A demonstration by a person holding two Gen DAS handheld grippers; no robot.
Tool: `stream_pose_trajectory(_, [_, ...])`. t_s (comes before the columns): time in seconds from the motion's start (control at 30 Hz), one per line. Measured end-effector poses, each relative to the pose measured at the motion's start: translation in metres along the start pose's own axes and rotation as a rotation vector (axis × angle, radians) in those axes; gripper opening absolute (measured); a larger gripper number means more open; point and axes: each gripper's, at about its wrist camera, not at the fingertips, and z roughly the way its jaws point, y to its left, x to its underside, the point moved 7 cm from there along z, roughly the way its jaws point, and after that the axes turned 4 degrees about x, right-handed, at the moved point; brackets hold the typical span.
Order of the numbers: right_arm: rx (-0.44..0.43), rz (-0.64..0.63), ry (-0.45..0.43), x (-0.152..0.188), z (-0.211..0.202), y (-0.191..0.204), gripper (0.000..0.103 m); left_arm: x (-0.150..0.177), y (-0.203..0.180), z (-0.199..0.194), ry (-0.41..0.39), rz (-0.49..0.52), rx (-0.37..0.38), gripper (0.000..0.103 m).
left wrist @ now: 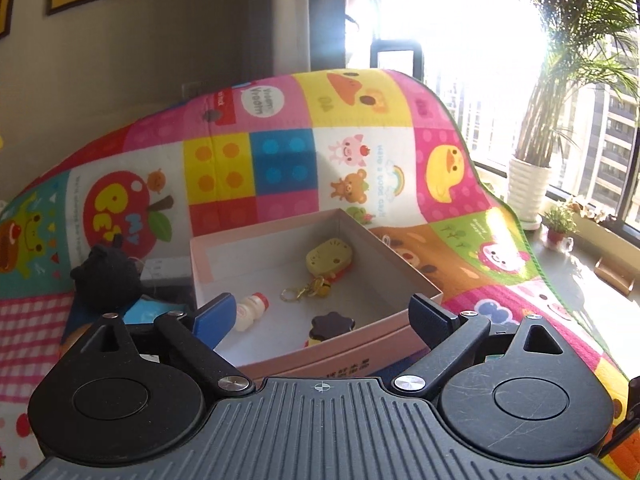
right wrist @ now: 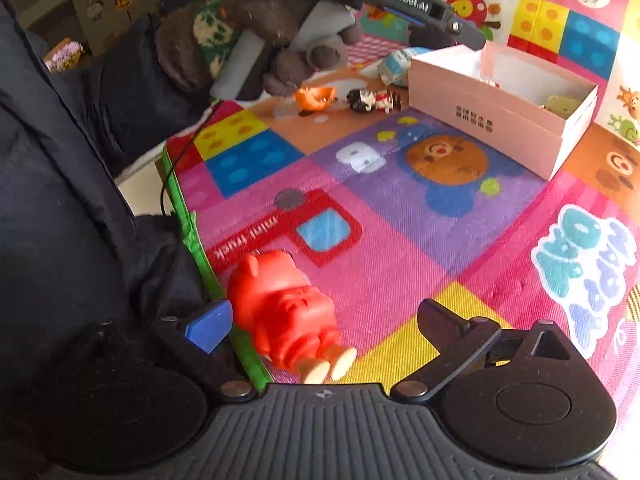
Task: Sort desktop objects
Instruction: 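Set the red hooded doll down on the mat with the right tool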
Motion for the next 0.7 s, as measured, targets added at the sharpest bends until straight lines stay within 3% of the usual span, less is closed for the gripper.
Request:
stream_pose_trajectory(0.07, [0.07, -0.021, -0.004, 0.0, 0.004, -0.005, 0.1, 0.0, -0.004, -0.007, -0.003, -0.006, 0.013, 0.097])
stream_pose_trajectory(0.13, [0.225, -0.032, -0.085, -0.012, -0.001, -0.016, 0.099, -0.001, -0.007, -0.016, -0.018, -0.008, 0.022, 0.097])
stream_pose_trajectory(0.2, [0.412, 0.035, -0.171, -0.028, -0.011, -0.041, 0.099, -0.001, -0.009, -0.028, -0.042, -0.005, 0.016, 0.098])
stream_pose_trajectory(0.23, [0.443, 0.097, -0.187, -0.035, -0.014, -0.054, 0.099, 0.0, -0.009, -0.033, -0.05, -0.003, 0.009, 0.1])
stream_pose_trajectory(0.3, [0.414, 0.197, -0.229, -0.041, -0.022, -0.068, 0.099, 0.006, -0.006, -0.044, -0.063, -0.001, -0.02, 0.101])
stream_pose_trajectory(0.4, [0.364, 0.203, -0.259, -0.044, -0.02, -0.063, 0.099, 0.025, 0.002, -0.052, -0.034, -0.024, -0.047, 0.101])
stream_pose_trajectory(0.7, [0.438, -0.136, -0.217, -0.076, 0.034, -0.026, 0.099, 0.089, 0.018, -0.058, 0.101, -0.082, -0.057, 0.101])
